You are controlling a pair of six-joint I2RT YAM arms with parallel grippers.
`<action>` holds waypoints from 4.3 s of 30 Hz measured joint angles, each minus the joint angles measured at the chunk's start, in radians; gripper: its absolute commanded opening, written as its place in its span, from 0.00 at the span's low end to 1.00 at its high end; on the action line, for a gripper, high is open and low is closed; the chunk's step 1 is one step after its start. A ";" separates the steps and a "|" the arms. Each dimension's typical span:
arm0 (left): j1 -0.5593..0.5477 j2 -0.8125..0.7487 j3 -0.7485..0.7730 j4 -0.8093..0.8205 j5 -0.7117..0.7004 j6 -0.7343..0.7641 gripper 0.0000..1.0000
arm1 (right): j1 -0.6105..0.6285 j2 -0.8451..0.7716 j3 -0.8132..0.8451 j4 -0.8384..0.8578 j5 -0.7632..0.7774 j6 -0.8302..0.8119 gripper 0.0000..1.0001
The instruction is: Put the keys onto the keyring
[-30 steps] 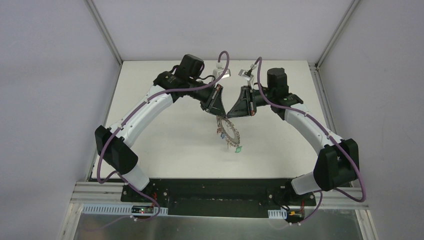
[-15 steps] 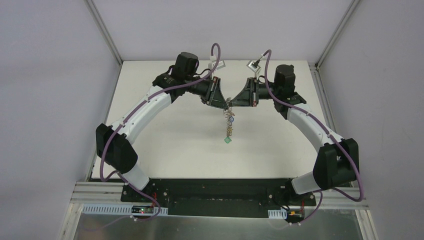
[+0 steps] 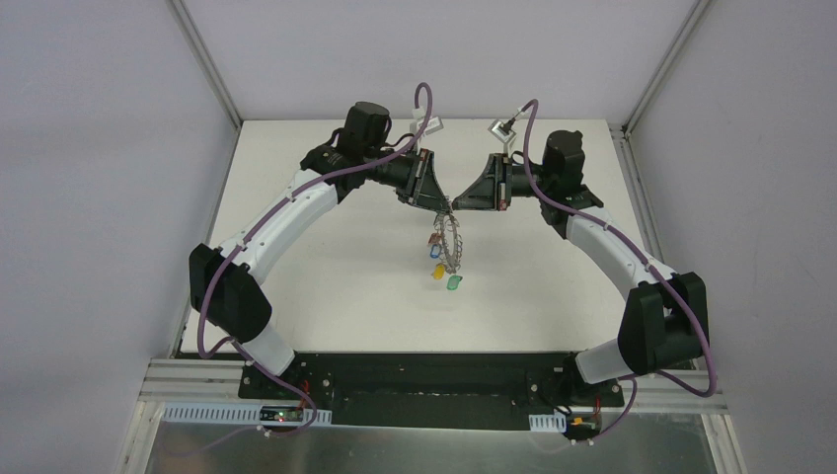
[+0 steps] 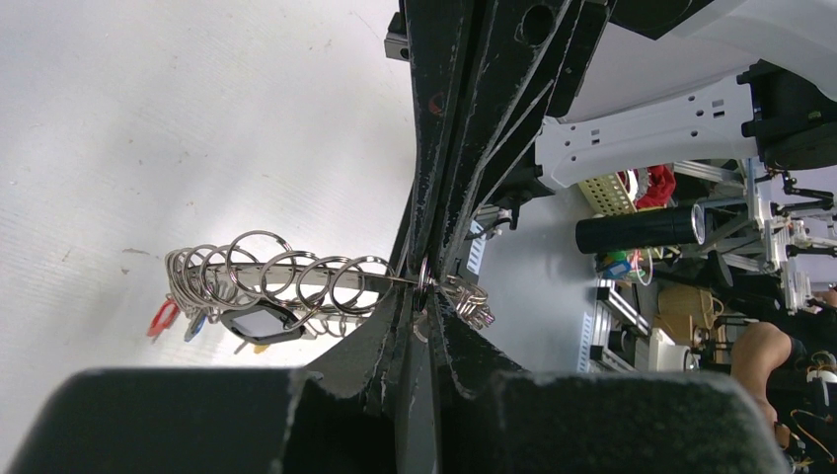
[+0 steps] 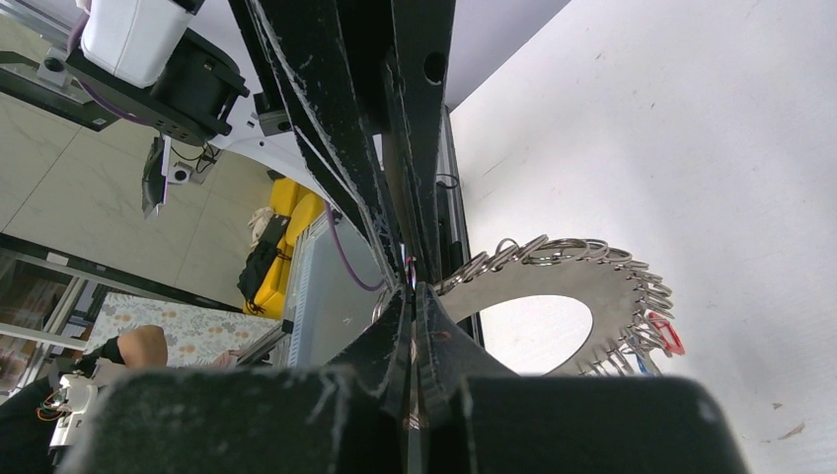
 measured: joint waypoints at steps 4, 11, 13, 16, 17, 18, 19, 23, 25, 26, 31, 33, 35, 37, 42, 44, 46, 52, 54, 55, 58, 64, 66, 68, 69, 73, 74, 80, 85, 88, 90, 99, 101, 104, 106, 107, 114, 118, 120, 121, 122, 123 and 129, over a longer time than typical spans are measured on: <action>0.000 0.000 0.000 0.001 0.002 -0.002 0.09 | 0.004 0.000 0.000 0.001 -0.008 0.000 0.00; 0.002 0.000 0.000 0.002 0.024 -0.009 0.00 | 0.008 0.000 0.000 0.002 -0.017 -0.003 0.00; 0.006 0.000 -0.002 0.003 0.031 -0.009 0.00 | 0.010 0.000 0.000 0.003 -0.016 -0.003 0.04; 0.006 0.000 -0.003 0.000 0.035 0.002 0.00 | 0.008 0.000 0.000 -0.001 -0.016 -0.005 0.17; 0.006 0.000 -0.003 -0.004 0.035 0.016 0.00 | 0.005 0.000 0.000 -0.005 -0.016 -0.006 0.24; 0.006 0.000 -0.003 -0.013 0.027 0.042 0.00 | 0.001 0.000 0.000 -0.012 -0.015 -0.008 0.29; 0.006 0.000 -0.003 -0.021 0.021 0.059 0.00 | -0.004 0.000 0.001 -0.021 -0.016 -0.014 0.33; 0.006 -0.009 -0.011 -0.089 -0.030 0.159 0.00 | -0.047 0.000 0.010 -0.084 -0.013 -0.060 0.47; 0.006 -0.020 -0.014 -0.129 -0.061 0.210 0.00 | -0.062 0.000 0.024 -0.134 -0.009 -0.097 0.51; 0.006 -0.026 -0.014 -0.142 -0.074 0.230 0.00 | -0.067 0.000 0.036 -0.170 -0.002 -0.125 0.52; 0.006 -0.077 -0.014 -0.217 -0.167 0.337 0.00 | -0.068 0.000 0.122 -0.386 0.068 -0.309 0.55; 0.006 -0.108 -0.014 -0.255 -0.224 0.384 0.00 | -0.061 -0.001 0.157 -0.470 0.119 -0.393 0.55; 0.006 -0.137 -0.015 -0.284 -0.274 0.419 0.00 | -0.048 -0.001 0.184 -0.536 0.177 -0.466 0.55; 0.006 -0.170 -0.019 -0.311 -0.329 0.457 0.00 | -0.024 -0.001 0.204 -0.587 0.249 -0.531 0.56; 0.006 -0.255 -0.042 -0.377 -0.443 0.519 0.00 | 0.072 0.056 0.276 -0.657 0.444 -0.643 0.56; 0.006 -0.288 -0.048 -0.404 -0.483 0.538 0.00 | 0.121 0.124 0.336 -0.667 0.540 -0.677 0.56; 0.006 -0.312 -0.048 -0.429 -0.512 0.552 0.00 | 0.161 0.198 0.394 -0.671 0.624 -0.699 0.56; 0.007 -0.357 -0.048 -0.521 -0.584 0.600 0.00 | 0.243 0.496 0.615 -0.676 0.837 -0.738 0.56; 0.013 -0.372 -0.053 -0.544 -0.599 0.616 0.00 | 0.252 0.608 0.706 -0.693 0.889 -0.745 0.56; 0.014 -0.381 -0.058 -0.553 -0.608 0.623 0.00 | 0.254 0.662 0.752 -0.702 0.914 -0.752 0.55; 0.021 -0.418 -0.069 -0.593 -0.628 0.646 0.00 | 0.262 0.795 0.863 -0.734 0.980 -0.768 0.53; 0.039 -0.475 -0.097 -0.630 -0.655 0.672 0.00 | 0.274 0.976 1.030 -0.783 1.075 -0.787 0.49; 0.045 -0.479 -0.102 -0.639 -0.661 0.674 0.00 | 0.275 1.005 1.060 -0.794 1.078 -0.785 0.49; 0.049 -0.478 -0.109 -0.638 -0.662 0.674 0.00 | 0.276 1.019 1.077 -0.797 1.077 -0.780 0.49; 0.053 -0.477 -0.111 -0.639 -0.662 0.674 0.00 | 0.277 1.025 1.087 -0.798 1.076 -0.775 0.49; 0.053 -0.474 -0.112 -0.639 -0.661 0.674 0.00 | 0.277 1.032 1.114 -0.804 1.071 -0.750 0.49; 0.053 -0.473 -0.112 -0.639 -0.661 0.674 0.00 | 0.277 1.035 1.125 -0.805 1.070 -0.744 0.49; 0.053 -0.455 -0.112 -0.637 -0.658 0.674 0.00 | 0.280 1.062 1.170 -0.805 1.077 -0.723 0.44; 0.059 -0.455 -0.112 -0.637 -0.655 0.674 0.00 | 0.291 1.083 1.170 -0.809 1.102 -0.718 0.42; 0.059 -0.455 -0.112 -0.636 -0.653 0.673 0.00 | 0.298 1.091 1.170 -0.812 1.114 -0.714 0.41; 0.059 -0.455 -0.112 -0.636 -0.653 0.674 0.00 | 0.301 1.091 1.170 -0.812 1.121 -0.711 0.39; 0.059 -0.455 -0.112 -0.635 -0.648 0.673 0.00 | 0.302 1.091 1.168 -0.812 1.142 -0.706 0.32; 0.059 -0.455 -0.112 -0.634 -0.642 0.673 0.00 | 0.302 1.091 1.162 -0.806 1.146 -0.707 0.31; 0.059 -0.455 -0.112 -0.634 -0.634 0.673 0.00 | 0.302 1.084 1.146 -0.791 1.149 -0.707 0.31; 0.059 -0.455 -0.112 -0.634 -0.632 0.673 0.00 | 0.302 1.073 1.125 -0.780 1.151 -0.707 0.31; 0.059 -0.455 -0.112 -0.634 -0.631 0.673 0.00 | 0.302 1.069 1.118 -0.778 1.152 -0.707 0.30; 0.059 -0.456 -0.112 -0.634 -0.626 0.672 0.00 | 0.302 1.051 1.089 -0.772 1.155 -0.708 0.29; 0.059 -0.457 -0.112 -0.633 -0.626 0.671 0.00 | 0.302 1.047 1.081 -0.770 1.155 -0.709 0.29; 0.059 -0.458 -0.112 -0.633 -0.626 0.671 0.00 | 0.302 1.045 1.079 -0.770 1.155 -0.710 0.29; 0.059 -0.458 -0.112 -0.633 -0.626 0.671 0.00 | 0.302 1.044 1.077 -0.769 1.156 -0.711 0.28; 0.059 -0.458 -0.112 -0.633 -0.625 0.671 0.00 | 0.302 1.042 1.073 -0.768 1.157 -0.712 0.28; 0.059 -0.458 -0.112 -0.633 -0.625 0.671 0.00 | 0.302 1.039 1.069 -0.768 1.158 -0.714 0.27; 0.059 -0.458 -0.112 -0.633 -0.608 0.670 0.00 | 0.304 1.020 1.041 -0.771 1.164 -0.720 0.24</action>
